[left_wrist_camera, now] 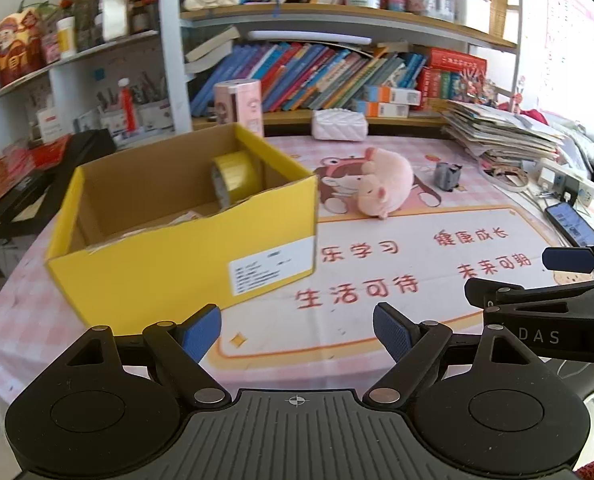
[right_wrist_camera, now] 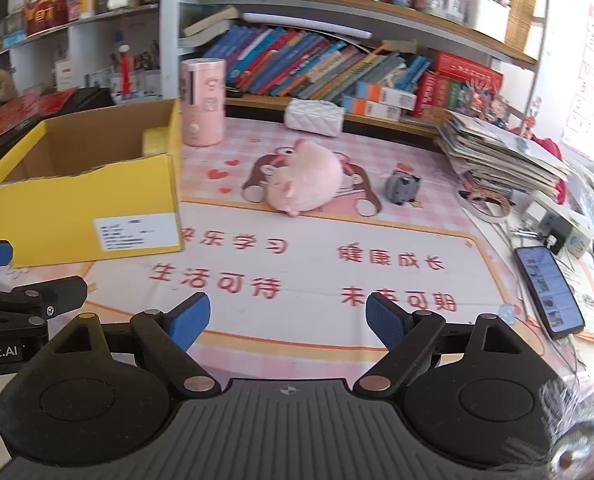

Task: Organize objects
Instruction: 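Withdraw both open tools from the yellow box toward the table, then grasp the pink plush pig with the left tool while right tool grasps the grey toy truck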

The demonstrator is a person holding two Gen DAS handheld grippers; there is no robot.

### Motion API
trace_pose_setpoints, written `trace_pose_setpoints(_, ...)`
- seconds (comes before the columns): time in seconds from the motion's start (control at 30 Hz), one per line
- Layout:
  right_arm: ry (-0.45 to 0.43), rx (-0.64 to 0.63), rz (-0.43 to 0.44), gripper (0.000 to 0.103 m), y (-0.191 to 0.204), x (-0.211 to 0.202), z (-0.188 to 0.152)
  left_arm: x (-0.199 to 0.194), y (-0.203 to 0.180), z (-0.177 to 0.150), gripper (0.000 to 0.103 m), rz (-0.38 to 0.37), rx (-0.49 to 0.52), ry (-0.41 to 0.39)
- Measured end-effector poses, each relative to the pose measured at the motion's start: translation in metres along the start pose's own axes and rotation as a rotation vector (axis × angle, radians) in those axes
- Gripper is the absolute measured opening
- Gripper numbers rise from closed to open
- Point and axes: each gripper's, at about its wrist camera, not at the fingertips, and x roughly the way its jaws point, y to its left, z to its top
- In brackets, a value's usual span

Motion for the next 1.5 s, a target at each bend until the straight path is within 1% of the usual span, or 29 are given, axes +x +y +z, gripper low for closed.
trace_pose_setpoints(0.4,0.031,0.034,-0.032,0.085,-0.052,0.032,0.019,0.038,-0.041,0.029,0.086,-0.037,0.031,0.012)
trace_pose_setpoints(0.8,0.051,-0.001,-0.008,0.085,-0.091,0.077,0.050,0.082,-0.071,0.061,0.086,-0.025,0.004,0.018)
trace_pose_setpoints(1.13,0.060,-0.010,0.035,0.085,-0.126,0.115,0.073,0.111,-0.092,0.085,0.085,0.017,-0.023,0.021)
trace_pose_setpoints(1.27,0.046,-0.008,0.056,0.085,-0.139,0.129,0.085,0.122,-0.100,0.096,0.084,0.046,-0.031,0.010)
trace_pose_setpoints(1.5,0.033,-0.020,0.081,0.085,-0.157,0.159,0.105,0.147,-0.108,0.109,0.084,0.085,-0.033,0.025)
